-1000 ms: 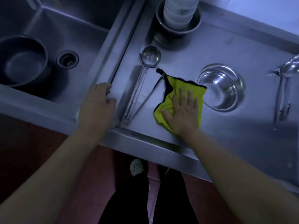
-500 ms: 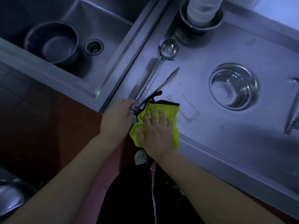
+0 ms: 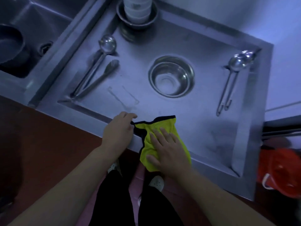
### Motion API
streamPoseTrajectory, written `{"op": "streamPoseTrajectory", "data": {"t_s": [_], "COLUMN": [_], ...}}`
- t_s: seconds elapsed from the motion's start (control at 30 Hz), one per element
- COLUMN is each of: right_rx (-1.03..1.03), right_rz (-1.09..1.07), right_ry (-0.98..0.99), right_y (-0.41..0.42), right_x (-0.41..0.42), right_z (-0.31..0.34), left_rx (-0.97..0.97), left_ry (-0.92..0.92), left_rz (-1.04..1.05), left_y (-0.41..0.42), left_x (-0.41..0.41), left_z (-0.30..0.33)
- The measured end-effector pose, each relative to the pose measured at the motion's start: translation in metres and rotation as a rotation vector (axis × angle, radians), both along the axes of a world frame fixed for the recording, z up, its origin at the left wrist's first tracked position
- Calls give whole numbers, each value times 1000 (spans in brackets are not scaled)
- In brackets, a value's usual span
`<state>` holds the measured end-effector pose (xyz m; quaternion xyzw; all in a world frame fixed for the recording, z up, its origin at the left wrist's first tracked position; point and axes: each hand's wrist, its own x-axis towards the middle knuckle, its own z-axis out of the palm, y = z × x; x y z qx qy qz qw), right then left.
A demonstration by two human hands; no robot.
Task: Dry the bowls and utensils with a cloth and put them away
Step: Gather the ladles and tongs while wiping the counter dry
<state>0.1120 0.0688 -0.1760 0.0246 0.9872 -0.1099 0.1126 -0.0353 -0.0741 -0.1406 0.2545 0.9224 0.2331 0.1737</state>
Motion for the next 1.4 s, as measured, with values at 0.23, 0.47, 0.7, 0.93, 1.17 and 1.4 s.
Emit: {"op": "streamPoseTrajectory", "data": {"t_s": [0.23, 0.47, 0.7, 0.93, 1.17, 1.4], "right_rx": [-84, -118, -145, -1038, -1454, -708], "right_rz": [36, -92, -95, -899, -1080, -1092], "right_ry": [129, 442, 337, 226, 327, 241], "right_y": [99, 70, 68, 107, 132, 150], "right_x": [80, 105, 115, 103, 77, 51], "right_z": [-2, 8, 9, 83, 140, 102], "left_rx": [-48, -149, -128, -27, 265, 103], "left_ry": [-36, -16, -97, -282, -508, -220], "left_rz": [-466, -650, -549, -402, -258, -227], "left_y": [78, 104, 108, 111, 116, 131], "left_x": [55, 77, 71, 67, 47, 19], "left_z": [-5, -6, 20, 61, 120, 83]}}
